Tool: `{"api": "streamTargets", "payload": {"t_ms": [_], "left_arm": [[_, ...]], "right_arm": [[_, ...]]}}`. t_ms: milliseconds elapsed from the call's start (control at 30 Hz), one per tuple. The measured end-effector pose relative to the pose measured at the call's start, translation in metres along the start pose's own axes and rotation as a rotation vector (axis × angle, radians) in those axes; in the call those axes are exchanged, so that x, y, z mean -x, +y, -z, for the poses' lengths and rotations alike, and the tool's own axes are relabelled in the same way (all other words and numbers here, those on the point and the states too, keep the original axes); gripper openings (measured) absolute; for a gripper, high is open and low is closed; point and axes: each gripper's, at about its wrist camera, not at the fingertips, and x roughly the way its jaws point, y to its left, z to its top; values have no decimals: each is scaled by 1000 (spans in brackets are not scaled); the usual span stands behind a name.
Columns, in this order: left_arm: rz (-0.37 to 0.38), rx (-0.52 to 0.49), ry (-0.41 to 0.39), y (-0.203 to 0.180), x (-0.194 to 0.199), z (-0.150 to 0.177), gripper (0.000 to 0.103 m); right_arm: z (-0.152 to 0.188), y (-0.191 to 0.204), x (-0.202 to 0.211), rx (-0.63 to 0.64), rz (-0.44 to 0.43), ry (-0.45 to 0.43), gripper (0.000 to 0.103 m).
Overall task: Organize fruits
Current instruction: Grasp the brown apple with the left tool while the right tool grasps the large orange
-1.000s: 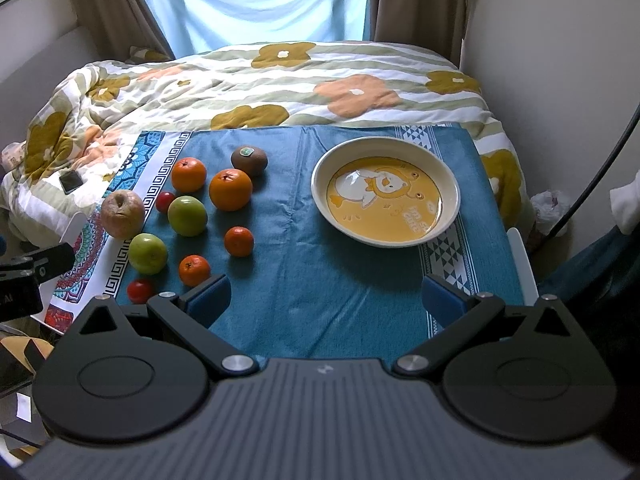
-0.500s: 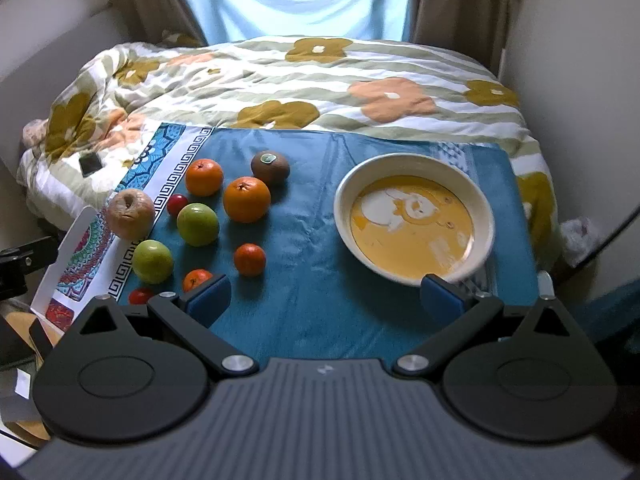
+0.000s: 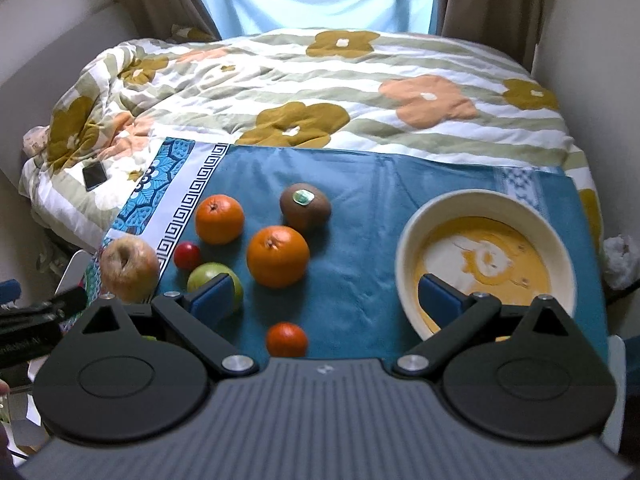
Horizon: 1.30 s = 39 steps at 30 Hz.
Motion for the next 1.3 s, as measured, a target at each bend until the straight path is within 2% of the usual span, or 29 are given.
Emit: {"api": "streamTargets", "payload": {"t_ms": [233, 600, 967, 1033, 1300], "left_arm": [[23, -44, 88, -4, -54, -12, 100], [52, -83, 180, -6, -99, -17, 94], [69, -105, 200, -7, -117, -20, 85], [88, -108, 203, -8, -118, -19, 78], [95, -127, 188, -8, -117, -18, 78]], "right_arm": [[-19, 19, -56, -6, -1, 84, 103], [-27, 36, -112, -30, 10, 186, 103], [-28, 40, -138, -52, 15, 239, 100], [-28, 40, -140, -54, 17, 245, 98], [-26, 40, -144, -69, 33, 255, 89]]}}
